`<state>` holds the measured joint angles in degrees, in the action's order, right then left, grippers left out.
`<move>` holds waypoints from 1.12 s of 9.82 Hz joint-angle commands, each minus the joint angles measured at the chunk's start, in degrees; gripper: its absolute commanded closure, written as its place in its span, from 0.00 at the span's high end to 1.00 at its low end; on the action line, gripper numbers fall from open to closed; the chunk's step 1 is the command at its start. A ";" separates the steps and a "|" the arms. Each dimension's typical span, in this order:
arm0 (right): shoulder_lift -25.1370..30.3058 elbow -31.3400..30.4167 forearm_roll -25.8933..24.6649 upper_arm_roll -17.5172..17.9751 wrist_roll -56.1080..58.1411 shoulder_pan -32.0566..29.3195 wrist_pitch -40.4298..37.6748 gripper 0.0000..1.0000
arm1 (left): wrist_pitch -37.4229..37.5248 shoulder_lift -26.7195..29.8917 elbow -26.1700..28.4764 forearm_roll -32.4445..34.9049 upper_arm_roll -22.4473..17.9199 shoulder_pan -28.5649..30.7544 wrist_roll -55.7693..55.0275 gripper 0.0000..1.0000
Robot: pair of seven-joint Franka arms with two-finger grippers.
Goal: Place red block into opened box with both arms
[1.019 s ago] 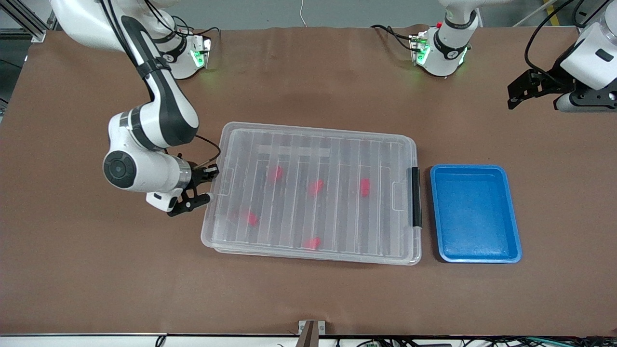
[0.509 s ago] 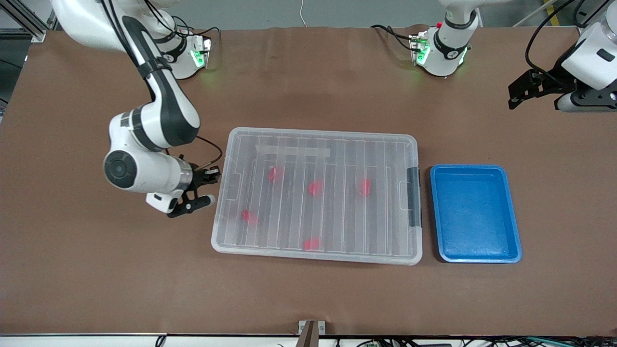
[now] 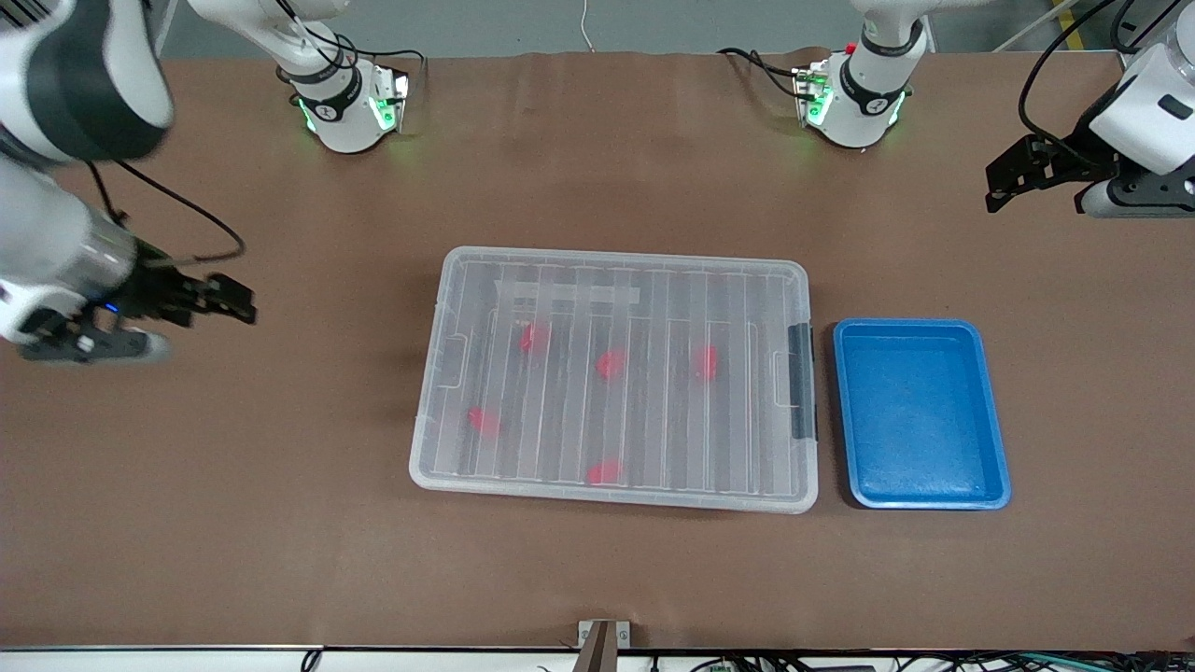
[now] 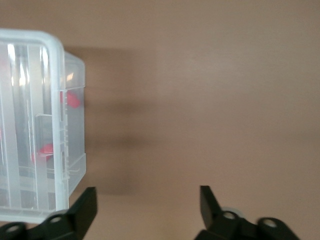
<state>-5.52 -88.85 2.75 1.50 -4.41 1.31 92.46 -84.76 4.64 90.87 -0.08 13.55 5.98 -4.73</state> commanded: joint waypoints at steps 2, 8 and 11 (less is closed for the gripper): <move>8.05 -2.21 -1.00 -1.84 -0.78 -2.89 -6.48 1.00 | 0.48 -1.04 -0.16 -0.10 0.08 0.26 0.60 1.00; 6.75 0.96 -3.90 -4.22 2.91 -6.66 -5.63 1.00 | 0.48 -1.30 -0.25 -0.01 0.08 0.17 0.60 1.00; 6.84 0.34 -2.31 -4.31 3.00 -7.11 -5.72 1.00 | 0.48 -1.30 -0.17 -0.10 0.08 0.17 0.43 1.00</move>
<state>0.93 -88.18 -0.70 -3.34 -1.11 -5.08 86.54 -84.76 4.46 90.35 -0.08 13.46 6.04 -4.73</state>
